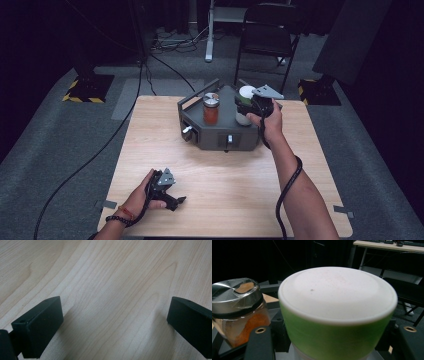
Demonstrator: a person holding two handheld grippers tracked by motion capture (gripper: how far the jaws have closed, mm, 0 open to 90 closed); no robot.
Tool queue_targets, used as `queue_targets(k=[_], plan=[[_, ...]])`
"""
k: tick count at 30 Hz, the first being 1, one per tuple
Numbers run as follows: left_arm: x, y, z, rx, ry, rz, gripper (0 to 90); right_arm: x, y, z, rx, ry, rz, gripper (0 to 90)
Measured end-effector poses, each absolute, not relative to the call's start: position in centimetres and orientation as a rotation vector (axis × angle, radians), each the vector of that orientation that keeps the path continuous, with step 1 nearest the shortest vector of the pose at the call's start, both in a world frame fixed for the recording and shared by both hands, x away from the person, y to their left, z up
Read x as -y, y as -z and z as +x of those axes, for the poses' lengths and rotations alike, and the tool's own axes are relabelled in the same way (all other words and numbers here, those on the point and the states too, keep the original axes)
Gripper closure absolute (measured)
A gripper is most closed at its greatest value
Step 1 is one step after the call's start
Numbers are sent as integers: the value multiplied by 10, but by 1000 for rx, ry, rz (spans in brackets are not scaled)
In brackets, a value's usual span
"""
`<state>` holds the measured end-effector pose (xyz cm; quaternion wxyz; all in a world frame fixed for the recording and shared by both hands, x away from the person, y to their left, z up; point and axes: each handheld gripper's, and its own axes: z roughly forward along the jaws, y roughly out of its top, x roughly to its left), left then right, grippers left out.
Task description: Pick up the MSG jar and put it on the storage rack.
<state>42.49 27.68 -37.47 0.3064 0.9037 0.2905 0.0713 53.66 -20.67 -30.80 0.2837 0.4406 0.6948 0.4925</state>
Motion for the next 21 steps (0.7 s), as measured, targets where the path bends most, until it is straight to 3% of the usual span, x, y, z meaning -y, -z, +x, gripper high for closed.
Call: queue_targets(k=[21], plan=[[-277,375,425,-769,-190,2391,1,215,319,538,-1866,-1327,1151,316]])
